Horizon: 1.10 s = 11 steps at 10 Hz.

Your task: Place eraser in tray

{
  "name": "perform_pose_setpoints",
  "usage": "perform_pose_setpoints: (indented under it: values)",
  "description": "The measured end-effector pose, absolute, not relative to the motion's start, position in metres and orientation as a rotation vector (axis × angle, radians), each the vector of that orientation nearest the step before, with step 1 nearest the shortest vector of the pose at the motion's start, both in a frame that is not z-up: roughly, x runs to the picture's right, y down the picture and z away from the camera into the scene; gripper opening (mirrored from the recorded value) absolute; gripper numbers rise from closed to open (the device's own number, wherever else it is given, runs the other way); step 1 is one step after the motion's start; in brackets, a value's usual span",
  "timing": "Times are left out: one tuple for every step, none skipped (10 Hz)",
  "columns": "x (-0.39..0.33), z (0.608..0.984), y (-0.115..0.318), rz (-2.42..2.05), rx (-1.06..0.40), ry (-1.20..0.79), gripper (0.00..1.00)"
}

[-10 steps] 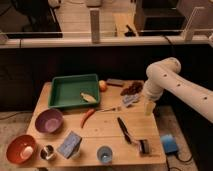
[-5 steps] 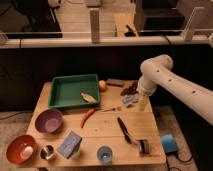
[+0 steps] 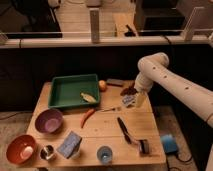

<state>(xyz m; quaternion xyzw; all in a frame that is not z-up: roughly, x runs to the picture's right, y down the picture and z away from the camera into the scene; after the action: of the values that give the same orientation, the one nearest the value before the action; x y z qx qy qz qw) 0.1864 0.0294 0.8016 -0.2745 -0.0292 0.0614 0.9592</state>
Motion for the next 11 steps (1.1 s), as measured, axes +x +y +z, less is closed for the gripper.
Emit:
perform_pose_setpoints:
  values:
    - [0.186, 0.807, 0.027, 0.126, -0.553, -0.063, 0.8]
    - [0.187, 0.812, 0.024, 0.127, -0.55, -0.063, 0.8]
    - [0.188, 0.817, 0.02, 0.128, -0.546, -0.063, 0.8]
    - [0.189, 0.822, 0.017, 0.127, -0.544, -0.063, 0.8]
    - [0.19, 0.825, 0.015, 0.127, -0.541, -0.062, 0.8]
    - [0.192, 0.834, 0.011, 0.126, -0.535, -0.06, 0.8]
    - [0.194, 0.84, 0.008, 0.125, -0.532, -0.058, 0.8]
    - [0.195, 0.843, 0.007, 0.126, -0.53, -0.057, 0.8]
    - [0.197, 0.846, 0.005, 0.127, -0.528, -0.055, 0.8]
    - [0.201, 0.851, 0.004, 0.126, -0.525, -0.052, 0.8]
    - [0.203, 0.856, 0.003, 0.126, -0.522, -0.05, 0.8]
